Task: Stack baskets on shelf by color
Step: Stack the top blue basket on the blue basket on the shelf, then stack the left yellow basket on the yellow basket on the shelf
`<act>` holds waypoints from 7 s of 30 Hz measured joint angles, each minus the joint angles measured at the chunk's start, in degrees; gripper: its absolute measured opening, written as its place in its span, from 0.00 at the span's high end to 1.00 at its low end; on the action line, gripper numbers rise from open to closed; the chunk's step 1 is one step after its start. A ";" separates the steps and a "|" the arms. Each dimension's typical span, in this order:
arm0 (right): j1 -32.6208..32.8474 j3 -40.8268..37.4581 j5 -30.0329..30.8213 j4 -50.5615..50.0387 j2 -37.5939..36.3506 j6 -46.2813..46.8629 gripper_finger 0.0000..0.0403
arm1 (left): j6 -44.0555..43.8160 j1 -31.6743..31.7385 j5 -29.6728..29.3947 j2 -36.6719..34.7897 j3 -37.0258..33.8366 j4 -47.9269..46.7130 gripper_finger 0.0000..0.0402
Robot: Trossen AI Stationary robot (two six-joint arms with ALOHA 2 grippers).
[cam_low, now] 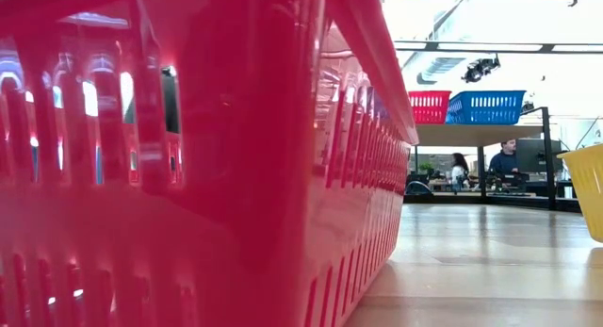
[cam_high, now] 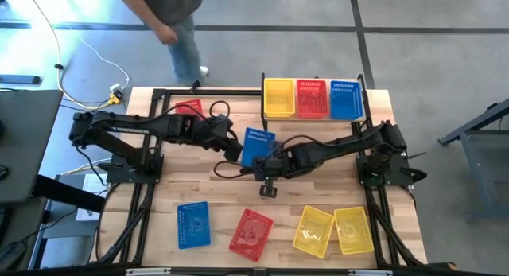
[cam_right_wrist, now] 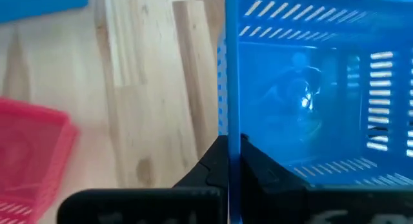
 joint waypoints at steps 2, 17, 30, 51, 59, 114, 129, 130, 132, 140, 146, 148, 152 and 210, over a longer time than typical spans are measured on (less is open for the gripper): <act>0.55 -0.01 -0.21 -1.14 -0.41 1.42 1.00 | 1.79 0.52 0.26 -0.72 0.00 0.23 0.60; 3.79 0.03 2.30 -5.80 -10.02 1.27 1.00 | 12.70 5.06 0.78 -7.73 0.00 2.37 0.61; 1.54 0.03 14.79 -20.59 -25.31 -6.65 1.00 | 15.42 7.61 0.72 -8.76 0.00 3.21 0.61; -17.68 -11.15 13.03 -33.76 -49.11 -25.31 1.00 | 15.40 13.10 0.70 -8.74 -0.04 7.22 0.61; -26.65 -18.32 6.89 -31.59 -53.55 -36.62 1.00 | 17.09 15.06 0.66 -8.74 -0.04 7.61 0.61; -57.46 -24.95 -12.77 -28.07 -50.30 -56.82 0.98 | 19.45 15.49 0.50 -8.70 -0.04 7.63 0.61; -57.11 -23.75 -10.83 -28.09 -50.41 -54.41 0.80 | 19.45 15.47 0.50 -8.70 -0.04 7.61 0.61; -57.12 -23.06 -10.86 -28.07 -50.41 -54.21 0.80 | 19.45 15.47 0.50 -8.70 -0.04 7.61 0.61; -57.13 -21.34 -11.30 -28.08 -50.41 -53.29 0.80 | 19.45 15.47 0.50 -8.70 -0.05 7.61 0.61; -57.11 -16.42 -14.65 -31.97 -50.45 -43.28 0.80 | 20.37 15.47 0.51 -8.70 -0.05 7.37 0.61; -55.62 -16.57 -28.77 -34.96 -50.89 -30.12 0.80 | 23.04 15.47 0.59 -8.70 -0.07 5.60 0.61; -53.49 -16.58 -31.12 -35.07 -50.85 -25.60 0.80 | 23.72 15.47 0.65 -8.70 -0.07 4.46 0.61; -47.10 -16.60 -31.79 -36.03 -50.87 -16.42 0.80 | 24.39 15.47 0.68 -8.70 -0.07 1.75 0.61; 27.66 -16.67 -29.49 -14.98 -12.20 107.43 0.80 | 38.92 -0.91 8.30 -8.70 -0.07 -0.59 0.61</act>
